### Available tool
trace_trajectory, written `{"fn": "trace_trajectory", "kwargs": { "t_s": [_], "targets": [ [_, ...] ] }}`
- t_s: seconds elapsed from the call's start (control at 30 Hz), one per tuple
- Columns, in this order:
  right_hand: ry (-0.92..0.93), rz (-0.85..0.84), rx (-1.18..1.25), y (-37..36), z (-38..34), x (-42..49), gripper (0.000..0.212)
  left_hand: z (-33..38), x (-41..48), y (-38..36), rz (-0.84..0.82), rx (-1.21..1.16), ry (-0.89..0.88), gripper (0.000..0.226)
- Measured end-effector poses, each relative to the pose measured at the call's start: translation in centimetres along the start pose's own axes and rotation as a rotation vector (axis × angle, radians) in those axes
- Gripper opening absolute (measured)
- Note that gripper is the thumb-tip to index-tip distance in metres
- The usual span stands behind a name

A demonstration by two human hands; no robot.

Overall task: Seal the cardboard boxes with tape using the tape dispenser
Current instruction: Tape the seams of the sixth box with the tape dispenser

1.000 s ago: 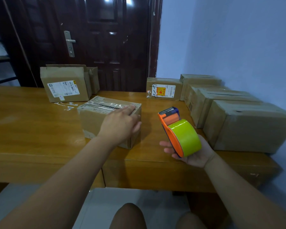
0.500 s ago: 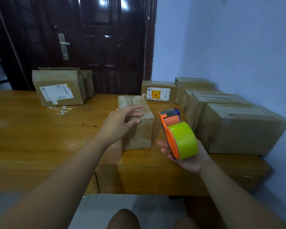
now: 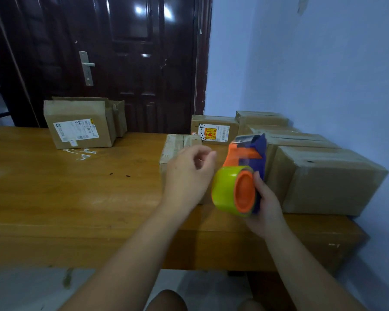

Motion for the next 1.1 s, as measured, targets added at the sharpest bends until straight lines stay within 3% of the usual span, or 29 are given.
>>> {"fn": "trace_trajectory", "kwargs": {
  "t_s": [0.13, 0.2, 0.27, 0.37, 0.47, 0.57, 0.73, 0.87, 1.1],
  "targets": [
    [0.331, 0.138, -0.318, -0.8, -2.0, -0.5, 0.090, 1.7, -0.4, -1.7, -0.113, 0.056, 0.103, 0.055],
    [0.458, 0.117, -0.512, -1.2, -2.6, -1.2, 0.085, 1.9, -0.4, -2.1, -0.114, 0.056, 0.163, 0.061],
    [0.552, 0.120, -0.630, -1.5, -3.0, -2.0, 0.065, 1.9, -0.5, -2.4, -0.114, -0.036, 0.242, 0.049],
    [0.631, 0.144, -0.835, -2.1, -3.3, -3.1, 0.067, 1.8, -0.9, -2.6, -0.085, -0.198, 0.324, 0.008],
    [0.704, 0.152, -1.003, -2.8, -3.3, -3.7, 0.071, 1.1, -1.2, -2.3, 0.022, -0.340, 0.411, 0.021],
    [0.730, 0.133, -1.075, -3.4, -3.9, -3.9, 0.074, 0.4, -1.2, -1.6, 0.102, -0.488, 0.458, 0.016],
    [0.751, 0.053, -1.227, -4.4, -5.3, -3.6, 0.080, -0.3, -0.9, -0.1, 0.087, -0.498, 0.437, 0.024],
    [0.802, -0.013, -1.299, -5.1, -6.1, -3.3, 0.078, -0.6, -0.5, 1.1, 0.129, -0.509, 0.501, 0.013],
    [0.745, -0.115, -1.136, -6.2, -7.5, -2.8, 0.062, -1.5, 0.3, 2.3, 0.138, -0.529, 0.570, 0.018]
  ]
}}
Point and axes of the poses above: each hand's wrist, its own x-axis towards the middle knuckle, its own y-axis out of the back of the hand, z = x × y, the point moved 2 cm from there along x, towards the middle knuckle, and after that the axes turned 6 degrees about z, right-handed, at the moved point
